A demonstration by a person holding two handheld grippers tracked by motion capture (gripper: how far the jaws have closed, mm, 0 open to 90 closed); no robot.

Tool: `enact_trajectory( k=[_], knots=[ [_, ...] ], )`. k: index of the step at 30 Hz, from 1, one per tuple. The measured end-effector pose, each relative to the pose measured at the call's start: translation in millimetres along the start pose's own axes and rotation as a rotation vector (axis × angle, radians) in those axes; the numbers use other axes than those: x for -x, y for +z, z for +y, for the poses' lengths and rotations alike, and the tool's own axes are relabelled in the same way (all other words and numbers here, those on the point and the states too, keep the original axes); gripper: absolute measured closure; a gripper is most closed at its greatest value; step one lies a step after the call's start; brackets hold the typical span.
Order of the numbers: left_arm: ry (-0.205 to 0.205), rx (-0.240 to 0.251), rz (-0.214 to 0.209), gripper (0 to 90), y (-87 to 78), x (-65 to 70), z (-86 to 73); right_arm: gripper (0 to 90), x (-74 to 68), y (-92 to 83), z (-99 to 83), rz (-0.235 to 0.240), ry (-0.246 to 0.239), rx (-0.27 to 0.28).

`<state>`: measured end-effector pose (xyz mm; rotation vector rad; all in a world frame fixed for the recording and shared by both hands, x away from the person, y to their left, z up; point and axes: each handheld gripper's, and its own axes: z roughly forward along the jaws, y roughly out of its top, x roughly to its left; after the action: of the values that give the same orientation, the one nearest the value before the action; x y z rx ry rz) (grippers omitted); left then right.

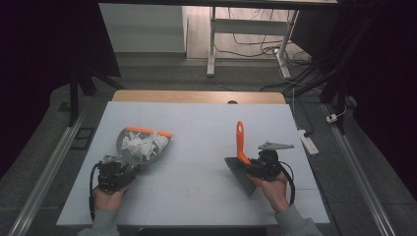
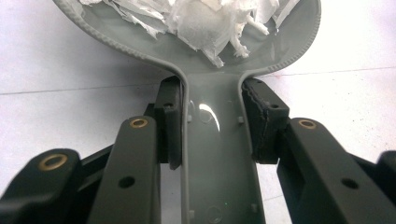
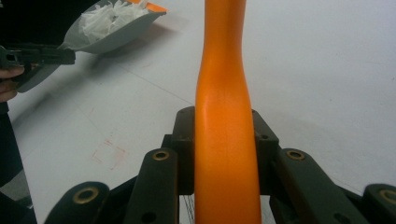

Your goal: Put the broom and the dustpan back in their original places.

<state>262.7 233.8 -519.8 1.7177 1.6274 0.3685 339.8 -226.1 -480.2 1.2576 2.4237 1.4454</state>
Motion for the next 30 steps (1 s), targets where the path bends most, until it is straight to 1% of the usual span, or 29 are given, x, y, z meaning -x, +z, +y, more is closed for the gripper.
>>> enact_trajectory(
  k=[2,6,10,13,14,21,23,26,30],
  knots=[
    [-0.009,-0.004,-0.001,61.6,2.3,0.1,0.1,70.4,0.5,0.4,-0.4,0.002,0.004,-0.001],
    [-0.014,-0.007,0.023,61.6,7.1,2.8,-0.7,70.3,0.2,2.7,-0.9,0.003,-0.001,-0.014],
    [-0.025,-0.008,0.028,61.6,10.7,3.6,-1.0,70.4,-0.2,5.9,-1.7,0.011,-0.001,-0.027],
    [-0.030,-0.003,0.048,61.5,11.8,3.6,-0.7,70.4,1.7,8.8,-2.8,0.004,-0.001,-0.042],
    [-0.034,-0.002,0.049,61.5,12.1,3.1,-0.7,70.3,2.7,9.6,-3.2,0.001,0.002,-0.043],
    [-0.058,-0.008,0.061,61.5,15.9,1.3,-1.4,70.2,14.2,10.1,-5.2,-0.035,0.026,-0.051],
    [-0.063,-0.017,0.069,61.5,18.4,2.3,-2.0,70.2,18.0,11.3,-5.2,-0.039,0.037,-0.060],
    [-0.069,-0.025,0.083,61.4,21.3,3.0,-1.7,69.7,22.9,13.3,-4.2,-0.058,0.035,-0.081],
    [-0.071,-0.024,0.086,61.3,22.2,2.9,-1.7,69.1,29.6,16.0,-3.1,-0.069,0.048,-0.094]
  ],
)
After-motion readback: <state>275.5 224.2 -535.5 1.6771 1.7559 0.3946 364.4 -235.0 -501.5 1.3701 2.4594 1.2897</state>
